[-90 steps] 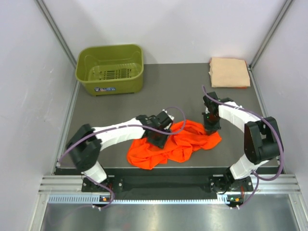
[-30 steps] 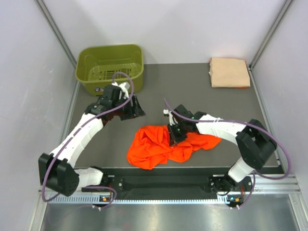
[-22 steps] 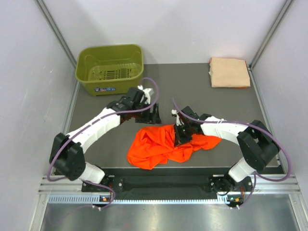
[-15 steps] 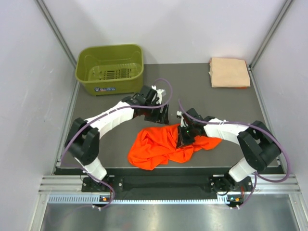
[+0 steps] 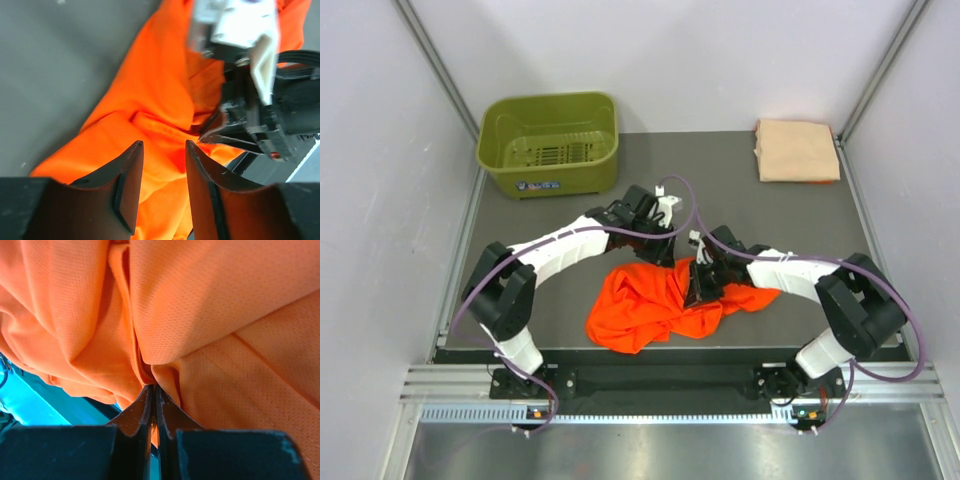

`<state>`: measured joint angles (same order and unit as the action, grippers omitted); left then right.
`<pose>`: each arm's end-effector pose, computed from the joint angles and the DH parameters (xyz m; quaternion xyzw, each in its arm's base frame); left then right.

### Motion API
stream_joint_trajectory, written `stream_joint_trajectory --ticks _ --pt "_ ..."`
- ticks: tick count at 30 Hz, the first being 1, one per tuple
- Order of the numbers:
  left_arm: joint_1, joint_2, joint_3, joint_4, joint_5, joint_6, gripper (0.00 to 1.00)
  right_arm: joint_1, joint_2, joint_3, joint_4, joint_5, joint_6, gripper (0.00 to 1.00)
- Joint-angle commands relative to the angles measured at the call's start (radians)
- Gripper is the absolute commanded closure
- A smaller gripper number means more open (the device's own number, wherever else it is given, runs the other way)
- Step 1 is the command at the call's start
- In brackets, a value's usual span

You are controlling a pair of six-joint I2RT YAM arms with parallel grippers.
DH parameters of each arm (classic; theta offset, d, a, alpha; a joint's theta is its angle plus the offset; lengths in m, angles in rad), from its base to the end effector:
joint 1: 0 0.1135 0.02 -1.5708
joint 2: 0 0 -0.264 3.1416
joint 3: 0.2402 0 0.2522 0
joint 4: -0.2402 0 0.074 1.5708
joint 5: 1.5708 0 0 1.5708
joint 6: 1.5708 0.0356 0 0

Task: Fold and stack the t-shirts
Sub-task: Flatten the tshirt out

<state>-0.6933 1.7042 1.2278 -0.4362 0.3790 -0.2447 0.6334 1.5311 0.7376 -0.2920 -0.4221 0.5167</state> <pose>0.2729 -0.2439 0.2314 0.2661 0.8926 -0.3025 0.2026 0.2120 0.1738 0.1506 -0.1056 0.9446 0.2984 0.0866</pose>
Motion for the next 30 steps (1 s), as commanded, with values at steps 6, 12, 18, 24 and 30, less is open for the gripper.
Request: stream_joint_trajectory --ticks 6,12,18,24,30 --pt "-0.058 0.166 0.118 -0.055 0.008 0.058 0.57 -0.031 -0.060 -0.023 0.033 -0.021 -0.003 0.99" --pt "-0.063 0.186 0.102 -0.056 -0.052 0.065 0.54 -0.050 -0.088 -0.044 0.031 -0.029 -0.015 0.99" --pt "-0.063 0.183 0.096 -0.027 -0.080 0.059 0.54 -0.064 -0.086 -0.052 0.033 -0.046 -0.029 1.00" --pt "-0.066 0.213 0.081 0.020 -0.038 0.058 0.52 -0.083 -0.088 -0.058 0.028 -0.060 -0.044 1.00" --pt "-0.069 0.206 0.024 0.118 -0.026 0.082 0.55 -0.104 -0.088 -0.072 0.030 -0.075 -0.053 1.00"
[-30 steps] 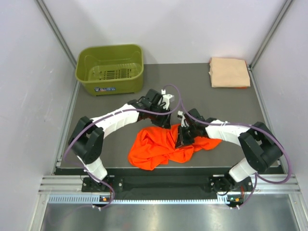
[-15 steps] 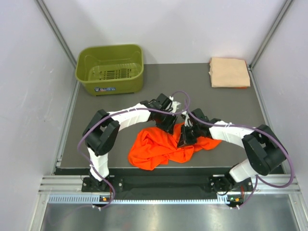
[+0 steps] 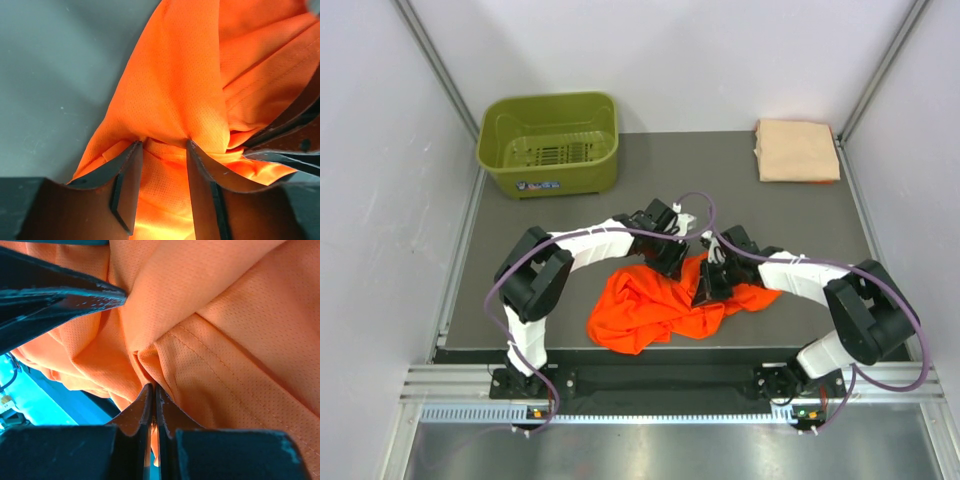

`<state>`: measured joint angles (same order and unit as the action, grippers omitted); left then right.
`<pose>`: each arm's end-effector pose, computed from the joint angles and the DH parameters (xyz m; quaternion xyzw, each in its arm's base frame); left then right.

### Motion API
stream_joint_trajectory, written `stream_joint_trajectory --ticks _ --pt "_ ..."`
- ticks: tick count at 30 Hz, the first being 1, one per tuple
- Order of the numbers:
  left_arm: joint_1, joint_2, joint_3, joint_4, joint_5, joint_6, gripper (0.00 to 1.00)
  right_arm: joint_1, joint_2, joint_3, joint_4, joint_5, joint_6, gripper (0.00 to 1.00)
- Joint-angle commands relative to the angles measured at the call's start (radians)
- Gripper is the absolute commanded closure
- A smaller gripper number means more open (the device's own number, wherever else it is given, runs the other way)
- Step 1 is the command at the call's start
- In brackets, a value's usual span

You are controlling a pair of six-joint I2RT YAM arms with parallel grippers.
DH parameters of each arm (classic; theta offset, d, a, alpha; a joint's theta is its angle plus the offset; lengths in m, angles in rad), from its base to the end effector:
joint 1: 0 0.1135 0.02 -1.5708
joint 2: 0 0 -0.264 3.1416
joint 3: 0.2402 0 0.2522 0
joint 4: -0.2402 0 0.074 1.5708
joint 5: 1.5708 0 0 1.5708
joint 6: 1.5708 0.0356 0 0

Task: Fold and stack the t-shirts
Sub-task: Flatten the tshirt out

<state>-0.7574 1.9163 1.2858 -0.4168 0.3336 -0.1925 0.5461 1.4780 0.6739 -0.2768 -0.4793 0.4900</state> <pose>0.2801 -0.2808 0.1727 0.3067 0.9028 -0.2593 0.1536 0.2123 0.1482 0.1484 -0.0840 0.9404 0.3167 0.0906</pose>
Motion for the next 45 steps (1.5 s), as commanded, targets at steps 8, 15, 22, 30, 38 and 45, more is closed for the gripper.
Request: stream_joint_trajectory --ticks 8,15,22,30,38,45 --pt "-0.010 -0.062 -0.068 0.191 0.018 0.016 0.57 -0.026 -0.021 -0.013 0.016 -0.033 -0.042 1.00" --pt "-0.013 -0.017 -0.045 0.145 0.021 0.037 0.59 -0.051 -0.028 -0.023 0.018 -0.047 -0.053 1.00" --pt "-0.019 -0.019 -0.091 0.141 0.018 0.047 0.61 -0.069 -0.038 -0.040 0.027 -0.061 -0.054 1.00" --pt "-0.028 -0.014 -0.101 0.157 0.053 0.042 0.64 -0.069 -0.038 -0.042 0.033 -0.064 -0.048 1.00" --pt "-0.036 -0.014 -0.121 0.187 0.081 0.022 0.81 -0.069 -0.047 -0.050 0.042 -0.061 -0.028 1.00" --pt "-0.034 -0.137 -0.111 0.149 -0.074 0.005 1.00 -0.069 -0.047 -0.043 0.033 -0.045 -0.022 1.00"
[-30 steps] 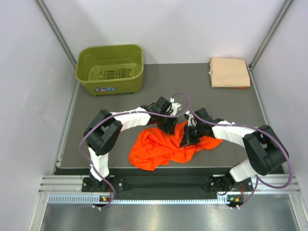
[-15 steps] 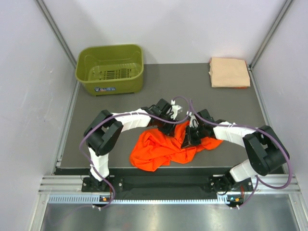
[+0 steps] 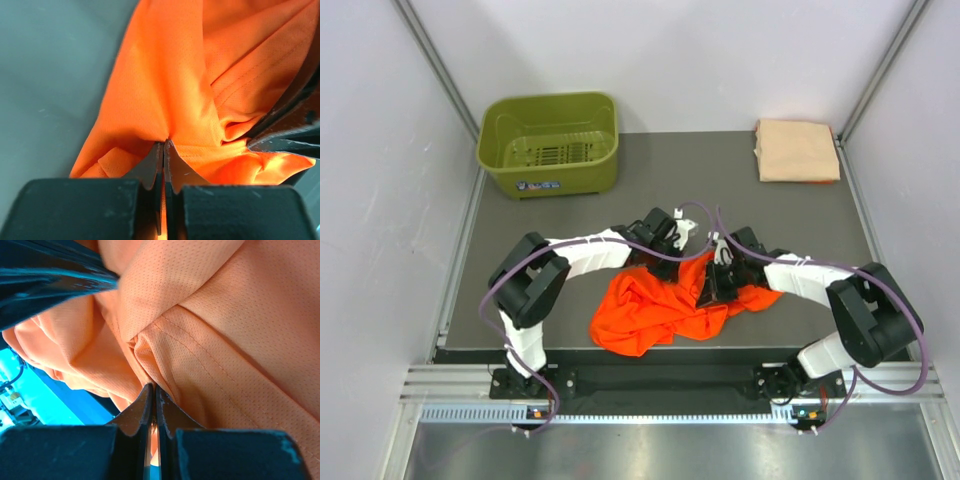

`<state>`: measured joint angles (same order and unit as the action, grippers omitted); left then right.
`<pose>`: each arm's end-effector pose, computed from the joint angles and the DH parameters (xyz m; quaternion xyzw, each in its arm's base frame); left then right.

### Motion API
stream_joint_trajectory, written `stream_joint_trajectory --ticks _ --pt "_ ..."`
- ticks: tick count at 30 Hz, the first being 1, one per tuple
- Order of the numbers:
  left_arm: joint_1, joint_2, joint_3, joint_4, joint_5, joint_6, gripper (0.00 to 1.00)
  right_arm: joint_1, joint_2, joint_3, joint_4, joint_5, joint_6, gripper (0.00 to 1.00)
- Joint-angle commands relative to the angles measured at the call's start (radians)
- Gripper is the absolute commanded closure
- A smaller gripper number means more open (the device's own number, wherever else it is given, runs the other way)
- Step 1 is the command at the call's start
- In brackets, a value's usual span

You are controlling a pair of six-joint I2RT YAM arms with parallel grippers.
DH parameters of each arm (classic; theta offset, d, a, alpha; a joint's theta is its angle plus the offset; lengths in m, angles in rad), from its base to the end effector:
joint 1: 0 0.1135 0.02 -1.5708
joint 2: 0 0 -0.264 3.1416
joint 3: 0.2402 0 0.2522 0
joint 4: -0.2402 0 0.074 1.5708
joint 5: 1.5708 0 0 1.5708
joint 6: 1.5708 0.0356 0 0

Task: Fold and stack the t-shirts
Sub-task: Flatten the tshirt out

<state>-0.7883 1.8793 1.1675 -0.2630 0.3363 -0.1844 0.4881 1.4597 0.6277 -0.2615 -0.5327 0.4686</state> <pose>0.2633 -0.2815 0.1614 0.3272 0.8852 -0.2767 0.1811 0.2107 0.1323 0.1422 -0.0713 0.9367 0.3320 0.0847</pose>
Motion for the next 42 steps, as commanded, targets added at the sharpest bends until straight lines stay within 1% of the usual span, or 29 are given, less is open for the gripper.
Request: stream_joint_trajectory --ticks 1,5,6,9,11,12,13,14,15,17,18,19,20,21,22,23,24,25,27,30,32,33,36,39,40,41,42 --pt "-0.002 -0.115 0.021 -0.016 -0.094 -0.007 1.00 -0.010 -0.027 0.013 0.015 0.010 -0.001 0.99" --pt "-0.003 -0.230 0.012 -0.033 -0.167 -0.038 1.00 -0.005 -0.013 0.064 -0.019 0.011 -0.019 0.94" --pt "-0.003 -0.277 0.009 -0.035 -0.202 -0.047 1.00 -0.006 -0.009 0.078 -0.027 0.013 -0.027 0.91" --pt "0.000 -0.356 0.000 -0.051 -0.273 -0.056 1.00 -0.003 0.004 0.138 -0.065 0.014 -0.036 0.84" --pt "0.003 -0.382 0.006 -0.073 -0.310 -0.062 1.00 -0.005 0.016 0.191 -0.093 0.019 -0.036 0.79" --pt "0.009 -0.403 0.008 -0.081 -0.318 -0.063 1.00 -0.005 0.016 0.211 -0.117 0.020 -0.038 0.75" --pt "0.021 -0.414 0.018 -0.094 -0.327 -0.063 1.00 -0.005 0.019 0.252 -0.128 0.023 -0.038 0.74" --pt "0.027 -0.423 0.024 -0.117 -0.368 -0.063 1.00 -0.006 0.027 0.273 -0.140 0.025 -0.041 0.72" --pt "0.034 -0.439 0.029 -0.131 -0.391 -0.064 1.00 -0.008 0.031 0.299 -0.195 0.036 -0.051 0.66" --pt "0.063 -0.454 0.040 -0.165 -0.466 -0.078 1.00 -0.016 0.040 0.378 -0.261 0.115 -0.056 0.58" --pt "0.078 -0.460 0.044 -0.185 -0.485 -0.085 1.00 -0.032 0.045 0.404 -0.298 0.150 -0.059 0.52" --pt "0.115 -0.460 0.060 -0.205 -0.502 -0.093 1.00 -0.043 0.045 0.450 -0.374 0.242 -0.056 0.49" --pt "0.133 -0.462 0.064 -0.225 -0.557 -0.118 1.00 -0.055 0.051 0.467 -0.409 0.296 -0.048 0.46" --pt "0.153 -0.462 0.070 -0.273 -0.583 -0.133 1.00 -0.092 0.050 0.481 -0.438 0.345 -0.035 0.43" --pt "0.196 -0.463 0.081 -0.297 -0.611 -0.148 1.00 -0.115 0.047 0.492 -0.485 0.412 -0.028 0.42" --pt "0.216 -0.468 0.083 -0.318 -0.656 -0.174 1.00 -0.141 0.048 0.491 -0.501 0.433 -0.024 0.42" --pt "0.234 -0.482 0.083 -0.343 -0.690 -0.190 1.00 -0.196 0.047 0.486 -0.513 0.445 -0.022 0.42" --pt "0.279 -0.488 0.080 -0.355 -0.712 -0.205 1.00 -0.229 0.045 0.466 -0.519 0.448 -0.024 0.42" --pt "0.326 -0.512 0.075 -0.369 -0.756 -0.227 1.00 -0.307 0.034 0.434 -0.516 0.442 -0.025 0.43" --pt "0.408 -0.540 0.073 -0.389 -0.834 -0.225 1.00 -0.347 0.036 0.434 -0.515 0.422 -0.054 0.43" --pt "0.441 -0.555 0.078 -0.389 -0.864 -0.218 1.00 -0.349 0.060 0.444 -0.522 0.412 -0.070 0.43" --pt "0.480 -0.559 0.083 -0.387 -0.885 -0.214 1.00 -0.350 0.067 0.451 -0.528 0.412 -0.073 0.43" --pt "0.535 -0.552 0.095 -0.380 -0.887 -0.193 1.00 -0.350 0.091 0.457 -0.519 0.390 -0.084 0.44" --pt "0.580 -0.531 0.106 -0.352 -0.884 -0.150 1.00 -0.350 0.100 0.463 -0.495 0.329 -0.102 0.44" --pt "0.586 -0.520 0.109 -0.340 -0.866 -0.135 1.00 -0.350 0.105 0.461 -0.473 0.269 -0.111 0.44" --pt "0.589 -0.511 0.113 -0.331 -0.800 -0.119 1.00 -0.350 0.113 0.457 -0.458 0.228 -0.122 0.43" --pt "0.590 -0.491 0.113 -0.315 -0.769 -0.116 1.00 -0.345 0.117 0.454 -0.447 0.199 -0.136 0.41"
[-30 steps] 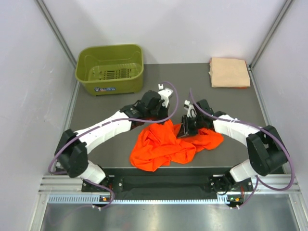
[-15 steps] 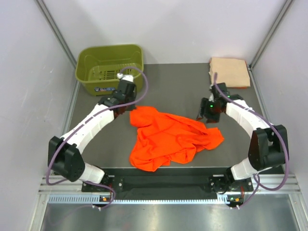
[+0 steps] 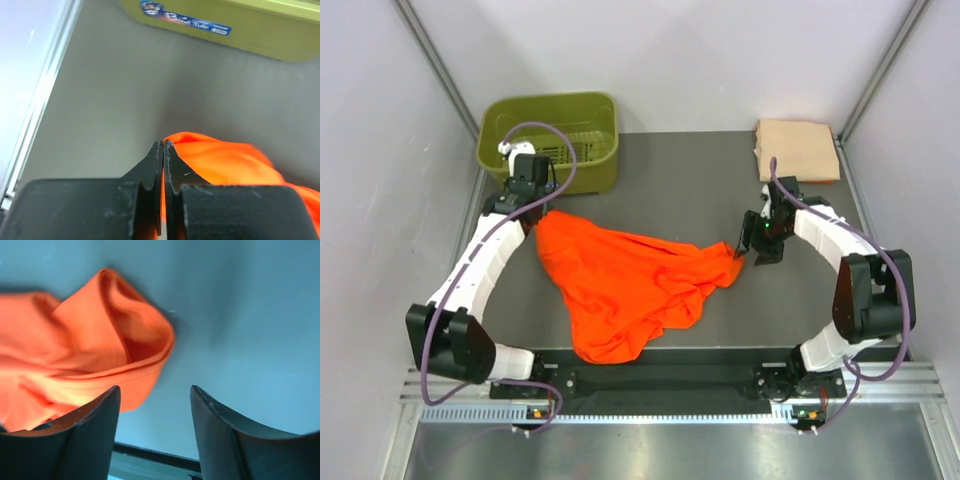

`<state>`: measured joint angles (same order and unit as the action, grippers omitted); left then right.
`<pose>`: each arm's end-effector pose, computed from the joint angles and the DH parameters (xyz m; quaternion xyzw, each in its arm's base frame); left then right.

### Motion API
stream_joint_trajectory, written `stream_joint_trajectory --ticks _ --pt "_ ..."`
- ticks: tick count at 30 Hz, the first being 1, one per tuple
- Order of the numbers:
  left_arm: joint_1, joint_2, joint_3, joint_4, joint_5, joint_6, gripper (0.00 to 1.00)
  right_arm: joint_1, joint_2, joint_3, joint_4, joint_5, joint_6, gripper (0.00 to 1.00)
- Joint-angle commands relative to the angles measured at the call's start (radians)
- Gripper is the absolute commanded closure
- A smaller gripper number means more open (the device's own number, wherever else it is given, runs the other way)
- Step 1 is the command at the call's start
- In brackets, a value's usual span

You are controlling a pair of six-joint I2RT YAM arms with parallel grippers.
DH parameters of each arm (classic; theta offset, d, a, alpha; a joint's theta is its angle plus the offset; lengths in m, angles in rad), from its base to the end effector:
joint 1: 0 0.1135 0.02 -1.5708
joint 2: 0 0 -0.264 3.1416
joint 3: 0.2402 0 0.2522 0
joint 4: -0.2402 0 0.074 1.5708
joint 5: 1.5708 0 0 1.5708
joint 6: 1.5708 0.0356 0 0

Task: Fold and stack the t-shirts
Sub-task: Flatten the tshirt out

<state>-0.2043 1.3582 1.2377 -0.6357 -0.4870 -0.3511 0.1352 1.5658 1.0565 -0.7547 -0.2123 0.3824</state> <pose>0.2887 -0.0428 0.3293 -0.1606 0.8817 0.1075 0.4304 0.2910 0.0471 0.2067 0.1051 0.9772 0.1401 0.1201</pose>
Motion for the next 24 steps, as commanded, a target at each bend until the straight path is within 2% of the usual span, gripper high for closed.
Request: stream_joint_trajectory --ticks 1,2,3,4,6,8,12,14,19,24 --pt "0.006 0.036 0.043 0.065 0.095 0.050 1.00 0.015 0.011 0.028 0.070 -0.162 -0.059 0.39" --pt "0.005 0.044 0.039 0.076 0.149 0.041 1.00 0.023 0.017 0.036 0.075 -0.170 -0.066 0.35" --pt "0.005 0.047 0.026 0.086 0.172 0.031 1.00 0.052 0.022 0.052 0.074 -0.176 -0.091 0.24" --pt "0.005 0.051 0.020 0.094 0.191 0.023 1.00 0.073 0.028 0.095 0.069 -0.180 -0.103 0.18" --pt "0.005 0.061 0.008 0.102 0.235 0.011 1.00 0.147 0.075 0.184 0.028 -0.161 -0.144 0.15" --pt "0.005 0.073 0.006 0.107 0.251 0.008 1.00 0.200 0.143 0.241 -0.024 -0.084 -0.164 0.16" --pt "0.005 0.076 0.009 0.097 0.248 0.003 1.00 0.358 0.237 0.391 -0.103 0.069 -0.212 0.31" --pt "0.005 0.065 0.005 0.097 0.242 -0.002 1.00 0.405 0.260 0.410 -0.106 0.138 -0.227 0.31" --pt "0.005 0.055 -0.004 0.087 0.251 -0.009 1.00 0.532 0.306 0.458 -0.138 0.106 -0.264 0.32" --pt "0.005 0.030 -0.020 0.085 0.255 -0.014 1.00 0.621 0.267 0.350 -0.086 0.029 -0.295 0.32"
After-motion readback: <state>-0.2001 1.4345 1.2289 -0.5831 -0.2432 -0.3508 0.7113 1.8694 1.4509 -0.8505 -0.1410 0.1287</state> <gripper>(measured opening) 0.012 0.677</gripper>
